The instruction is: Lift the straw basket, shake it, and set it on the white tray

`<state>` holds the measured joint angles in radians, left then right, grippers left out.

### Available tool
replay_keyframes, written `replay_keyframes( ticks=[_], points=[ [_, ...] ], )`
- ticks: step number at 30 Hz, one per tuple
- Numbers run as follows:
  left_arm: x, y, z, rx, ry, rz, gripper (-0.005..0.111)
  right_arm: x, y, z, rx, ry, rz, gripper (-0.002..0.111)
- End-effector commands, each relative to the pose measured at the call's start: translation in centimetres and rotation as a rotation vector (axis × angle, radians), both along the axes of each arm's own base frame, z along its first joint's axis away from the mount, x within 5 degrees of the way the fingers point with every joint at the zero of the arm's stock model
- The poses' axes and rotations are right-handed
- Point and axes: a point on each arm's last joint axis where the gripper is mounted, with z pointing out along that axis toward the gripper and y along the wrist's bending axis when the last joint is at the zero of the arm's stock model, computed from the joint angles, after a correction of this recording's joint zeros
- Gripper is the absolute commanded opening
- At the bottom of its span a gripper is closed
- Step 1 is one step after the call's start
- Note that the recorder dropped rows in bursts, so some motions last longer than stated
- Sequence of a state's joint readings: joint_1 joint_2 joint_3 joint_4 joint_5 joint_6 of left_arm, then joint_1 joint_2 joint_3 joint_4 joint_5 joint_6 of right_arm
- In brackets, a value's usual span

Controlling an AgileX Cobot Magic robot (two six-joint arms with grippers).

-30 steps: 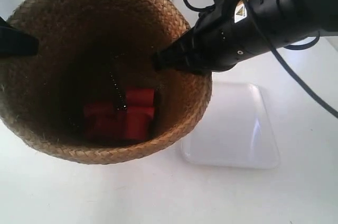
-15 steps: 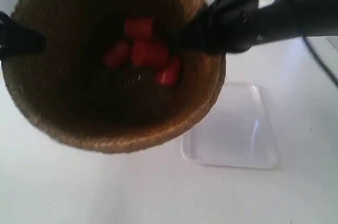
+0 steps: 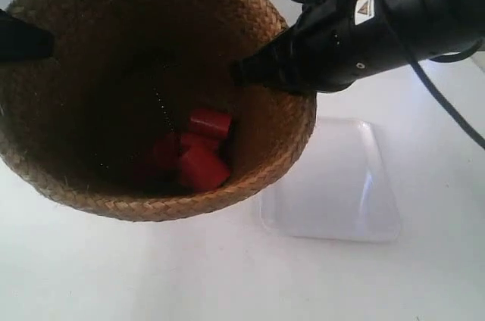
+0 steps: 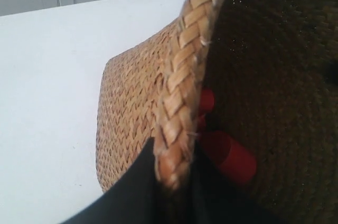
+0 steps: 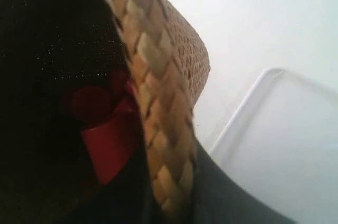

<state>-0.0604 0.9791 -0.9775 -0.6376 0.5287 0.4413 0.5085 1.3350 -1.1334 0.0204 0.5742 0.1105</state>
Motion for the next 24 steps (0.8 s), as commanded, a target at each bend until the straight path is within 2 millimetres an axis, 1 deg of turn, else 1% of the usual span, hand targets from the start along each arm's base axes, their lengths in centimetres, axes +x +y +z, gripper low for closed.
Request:
replay_keyframes(
  ticks=[1, 6, 8, 9, 10, 12, 14, 15, 16, 17, 18, 19, 20, 21, 22, 23, 24],
  points=[
    [-0.2, -0.1, -0.1, -0.011, -0.017, -0.005, 0.0, 0.1, 0.0, -0.1, -0.037, -0.007, 0.016, 0.0],
    [-0.1, 0.1, -1.3, -0.011, -0.002, 0.018, 0.0, 0.3, 0.1, -0.3, -0.038, -0.004, 0.016, 0.0],
    [-0.1, 0.1, -1.2, -0.011, -0.008, 0.021, 0.0, 0.3, 0.1, -0.2, -0.035, -0.01, 0.016, 0.0],
    [-0.2, 0.1, -0.6, -0.014, -0.022, 0.013, 0.0, 0.2, 0.0, 0.2, -0.033, -0.013, 0.016, 0.0],
    [-0.6, 0.0, 0.3, -0.015, -0.042, 0.001, 0.0, -0.2, -0.2, 1.2, -0.027, -0.025, 0.016, 0.0],
    [-1.8, -0.2, 3.2, -0.016, -0.118, -0.032, 0.0, -1.6, -1.0, 4.4, 0.01, -0.092, 0.015, 0.0],
    [-3.3, -0.3, 6.3, -0.015, -0.209, -0.06, 0.0, -4.0, -2.2, 8.5, 0.082, -0.194, 0.016, 0.0],
    [-4.1, -0.3, 7.5, -0.024, -0.232, -0.072, 0.0, -5.1, -2.7, 10.0, 0.121, -0.233, 0.018, 0.0],
    [-4.6, -0.3, 7.9, -0.034, -0.237, -0.075, 0.0, -6.3, -3.2, 11.0, 0.167, -0.279, 0.021, 0.0],
    [-4.5, -0.3, 7.5, -0.03, -0.235, -0.073, 0.0, -6.3, -3.2, 10.2, 0.161, -0.3, 0.028, 0.0],
    [-3.4, -0.2, 6.0, -0.012, -0.216, -0.055, 0.0, -5.7, -2.9, 8.9, 0.152, -0.317, 0.024, 0.0],
    [-1.9, -0.1, 3.5, -0.007, -0.151, -0.026, 0.0, -4.0, -2.2, 5.4, 0.083, -0.243, 0.022, 0.0],
    [-1.0, -0.1, 2.3, -0.035, -0.087, -0.001, 0.0, -2.9, -2.0, 3.1, 0.02, -0.14, 0.004, 0.0],
    [-0.5, -0.1, 1.4, -0.061, -0.019, 0.01, 0.0, -2.0, -1.9, 1.5, -0.025, -0.028, -0.019, 0.0],
    [-0.6, -0.1, 1.2, -0.053, -0.009, -0.001, 0.0, -1.7, -1.9, 0.6, -0.06, 0.038, -0.023, 0.0],
    [-0.7, -0.2, 1.5, -0.055, -0.027, -0.015, 0.0, -1.7, -1.6, 0.5, -0.059, 0.041, -0.007, 0.0],
    [-1.0, -0.3, 1.9, -0.055, -0.054, -0.026, 0.0, -1.9, -1.4, 0.9, -0.039, 0.025, 0.001, 0.0]
  ],
)
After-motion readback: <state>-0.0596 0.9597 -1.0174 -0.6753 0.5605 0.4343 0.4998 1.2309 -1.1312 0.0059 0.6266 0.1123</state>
